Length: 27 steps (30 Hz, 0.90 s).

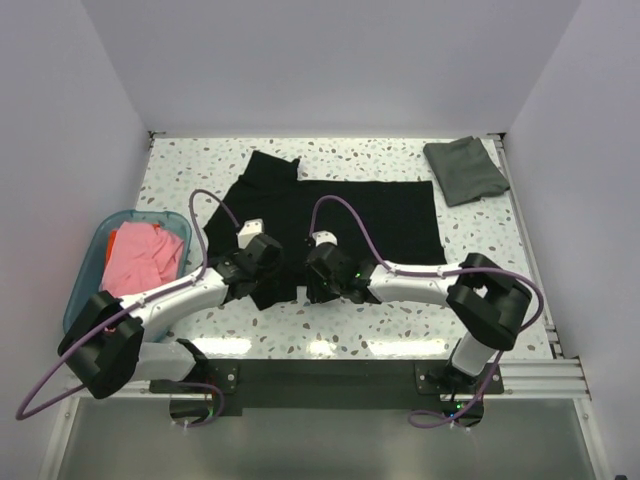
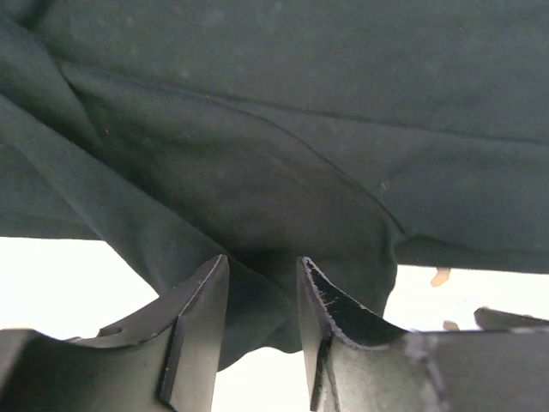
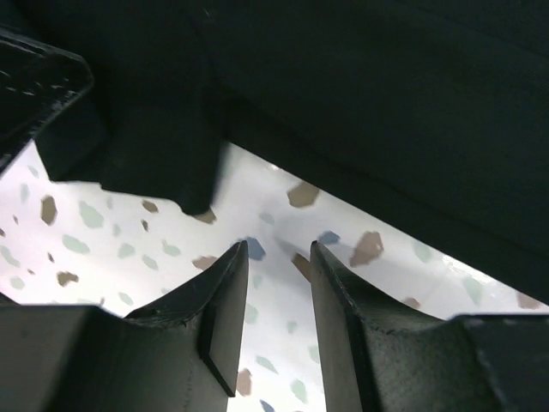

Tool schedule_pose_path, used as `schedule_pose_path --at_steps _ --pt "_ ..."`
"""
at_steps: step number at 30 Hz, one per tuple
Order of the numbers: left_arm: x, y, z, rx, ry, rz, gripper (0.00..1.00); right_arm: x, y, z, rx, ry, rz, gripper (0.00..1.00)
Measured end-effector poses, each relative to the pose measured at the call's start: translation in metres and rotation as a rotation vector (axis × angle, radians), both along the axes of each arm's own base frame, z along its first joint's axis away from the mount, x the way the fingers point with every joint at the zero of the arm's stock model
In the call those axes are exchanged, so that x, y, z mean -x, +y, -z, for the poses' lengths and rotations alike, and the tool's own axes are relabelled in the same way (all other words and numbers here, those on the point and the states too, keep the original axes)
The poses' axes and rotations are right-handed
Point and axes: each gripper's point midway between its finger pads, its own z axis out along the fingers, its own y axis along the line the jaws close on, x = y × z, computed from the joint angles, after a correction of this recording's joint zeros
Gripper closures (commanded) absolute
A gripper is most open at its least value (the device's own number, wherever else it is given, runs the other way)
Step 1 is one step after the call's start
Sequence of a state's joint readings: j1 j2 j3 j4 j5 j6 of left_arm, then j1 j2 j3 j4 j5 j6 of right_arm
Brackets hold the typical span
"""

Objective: Fold and stack the t-shirts
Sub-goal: Fold the tshirt

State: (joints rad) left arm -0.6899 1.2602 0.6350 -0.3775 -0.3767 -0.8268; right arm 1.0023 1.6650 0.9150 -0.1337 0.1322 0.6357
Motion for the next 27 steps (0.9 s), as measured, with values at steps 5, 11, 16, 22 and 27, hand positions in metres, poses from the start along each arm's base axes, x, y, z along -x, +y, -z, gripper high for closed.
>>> schedule_pose_path --at_steps 5,11,16,22,27 --pt "-0.006 0.001 -0.001 -0.028 -0.003 -0.023 0.6 0.0 0.014 0.004 -0.036 0.004 0.025 0.63" --pt "-0.006 0.004 0.003 -0.039 0.005 -0.047 0.6 -0.003 0.027 0.0 -0.092 -0.004 0.05 0.63" --pt "-0.004 0.006 0.006 -0.047 0.018 -0.055 0.6 -0.006 0.035 -0.004 -0.131 -0.011 0.066 0.63" --pt "-0.002 0.007 0.011 -0.051 0.034 -0.068 0.62 -0.006 0.038 0.008 -0.129 0.007 0.081 0.63" --pt "0.0 0.008 0.015 -0.047 0.043 -0.085 0.68 -0.004 0.041 0.011 -0.136 0.016 0.081 0.64"
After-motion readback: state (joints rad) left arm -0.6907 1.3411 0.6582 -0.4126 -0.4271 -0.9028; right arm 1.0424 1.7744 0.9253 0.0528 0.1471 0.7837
